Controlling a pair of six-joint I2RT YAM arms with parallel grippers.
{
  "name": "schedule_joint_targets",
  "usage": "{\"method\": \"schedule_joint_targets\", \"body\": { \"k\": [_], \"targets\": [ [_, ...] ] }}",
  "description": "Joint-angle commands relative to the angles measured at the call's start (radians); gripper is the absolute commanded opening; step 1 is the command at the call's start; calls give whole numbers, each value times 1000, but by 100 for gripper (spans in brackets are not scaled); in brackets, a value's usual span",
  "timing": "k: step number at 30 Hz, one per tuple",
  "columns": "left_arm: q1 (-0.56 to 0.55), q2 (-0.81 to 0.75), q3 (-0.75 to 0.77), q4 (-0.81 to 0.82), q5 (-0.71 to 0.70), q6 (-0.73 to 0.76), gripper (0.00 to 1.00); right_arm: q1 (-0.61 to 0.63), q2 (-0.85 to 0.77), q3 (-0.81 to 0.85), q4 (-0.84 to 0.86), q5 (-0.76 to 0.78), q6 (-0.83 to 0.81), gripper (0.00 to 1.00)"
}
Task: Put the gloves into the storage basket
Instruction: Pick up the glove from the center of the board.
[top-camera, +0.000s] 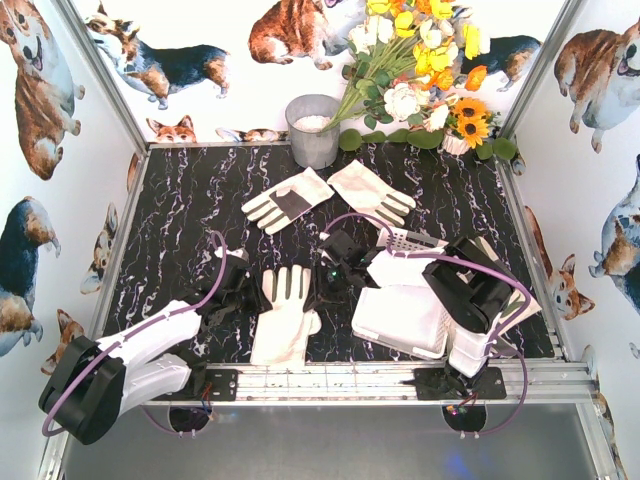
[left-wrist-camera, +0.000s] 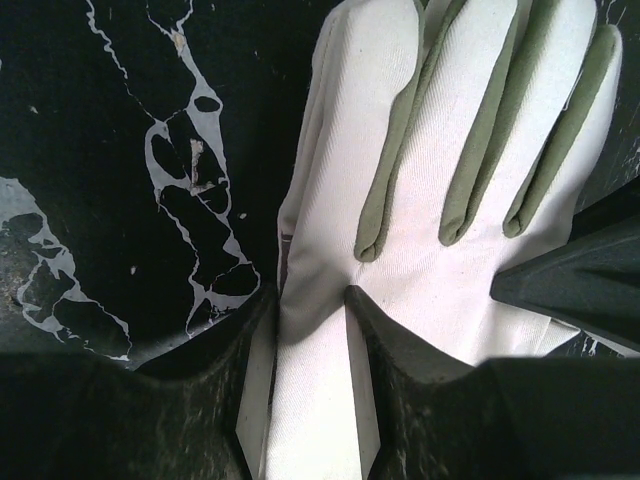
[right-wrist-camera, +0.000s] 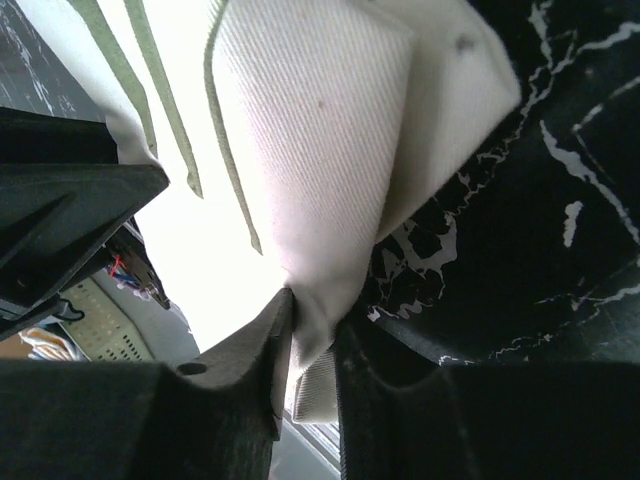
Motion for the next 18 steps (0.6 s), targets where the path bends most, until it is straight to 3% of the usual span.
{"method": "schedule_joint_targets", "body": {
  "k": [1, 6, 13, 18],
  "targets": [
    [4, -1, -29, -54, 5, -1, 28, 11, 19, -18, 61, 4, -16, 19],
    [4, -57, -25, -78, -22, -4, 32, 9, -17, -33, 110, -17, -56, 0],
    [11, -189, -26, -139, -75, 1, 56, -17, -111, -71, 170, -30, -152, 0],
    [23, -259, -59, -85, -30, 3, 72, -35, -172, -93, 196, -57, -242, 0]
  ]
}}
